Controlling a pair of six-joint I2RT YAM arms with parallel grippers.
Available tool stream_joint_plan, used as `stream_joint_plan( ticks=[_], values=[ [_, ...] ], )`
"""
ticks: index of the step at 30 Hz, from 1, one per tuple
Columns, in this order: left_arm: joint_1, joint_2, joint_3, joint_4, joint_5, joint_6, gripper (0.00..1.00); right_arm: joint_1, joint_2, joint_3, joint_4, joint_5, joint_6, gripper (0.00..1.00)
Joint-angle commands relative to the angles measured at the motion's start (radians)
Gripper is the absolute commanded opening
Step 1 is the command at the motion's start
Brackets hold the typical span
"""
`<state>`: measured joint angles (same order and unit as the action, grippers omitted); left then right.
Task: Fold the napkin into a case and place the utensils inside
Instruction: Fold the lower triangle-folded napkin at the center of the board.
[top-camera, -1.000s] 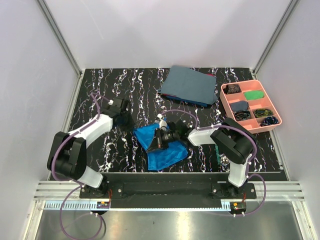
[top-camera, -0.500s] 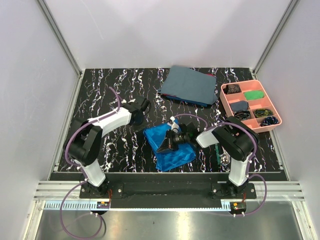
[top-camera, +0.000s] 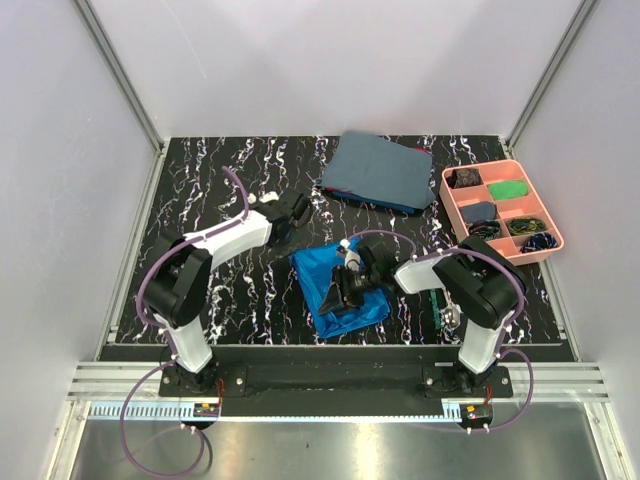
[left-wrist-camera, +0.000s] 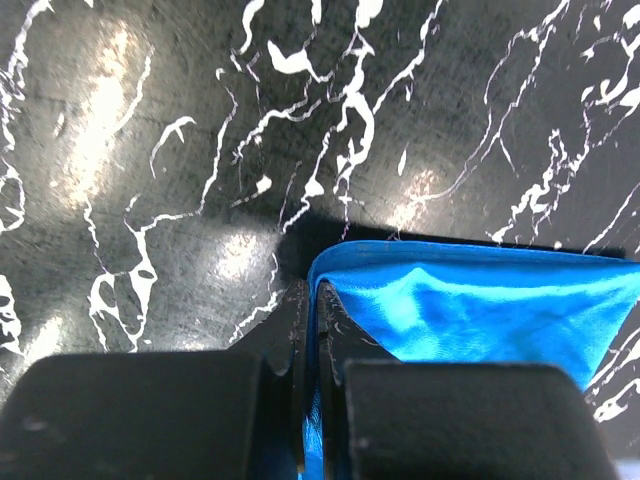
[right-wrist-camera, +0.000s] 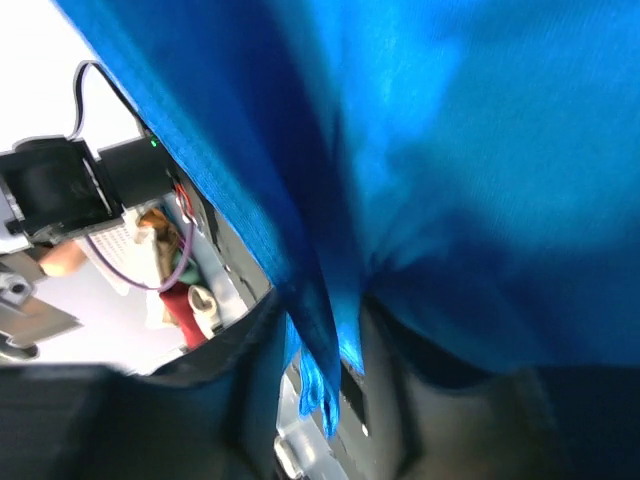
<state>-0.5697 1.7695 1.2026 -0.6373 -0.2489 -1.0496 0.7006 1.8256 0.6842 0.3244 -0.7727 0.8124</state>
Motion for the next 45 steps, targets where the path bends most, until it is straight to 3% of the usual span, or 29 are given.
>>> stream_joint_plan(
  ticks=[1, 7, 15, 20, 23, 24, 26, 32, 45],
  values=[
    [-0.001, -0.002, 0.052, 0.027, -0.069, 0.043, 0.00, 0.005, -0.054, 0.092, -0.238, 0.029, -0.159, 0.46],
    [-0.001, -0.004, 0.054, 0.024, -0.049, 0.072, 0.00, 0.000, -0.081, 0.173, -0.359, 0.046, -0.196, 0.59],
    [-0.001, -0.007, 0.063, 0.021, -0.044, 0.117, 0.00, -0.069, -0.095, 0.262, -0.413, 0.067, -0.229, 0.61],
    [-0.001, -0.004, 0.068, 0.016, -0.027, 0.122, 0.00, -0.108, -0.017, 0.371, -0.427, 0.067, -0.229, 0.48],
    [-0.001, -0.007, 0.069, 0.016, -0.021, 0.123, 0.00, -0.112, 0.084, 0.475, -0.439, 0.059, -0.249, 0.26],
    [-0.002, -0.008, 0.071, 0.016, -0.020, 0.122, 0.00, -0.110, 0.110, 0.521, -0.439, 0.055, -0.251, 0.14],
    [-0.001, -0.005, 0.077, 0.011, -0.020, 0.122, 0.00, -0.112, 0.179, 0.575, -0.439, 0.058, -0.252, 0.07],
    [-0.001, 0.001, 0.084, 0.007, -0.016, 0.117, 0.00, -0.110, 0.276, 0.658, -0.430, 0.073, -0.265, 0.00],
    [-0.006, 0.068, 0.135, 0.040, 0.046, 0.036, 0.00, -0.110, 0.411, 0.716, -0.415, 0.012, -0.280, 0.00]
  ],
)
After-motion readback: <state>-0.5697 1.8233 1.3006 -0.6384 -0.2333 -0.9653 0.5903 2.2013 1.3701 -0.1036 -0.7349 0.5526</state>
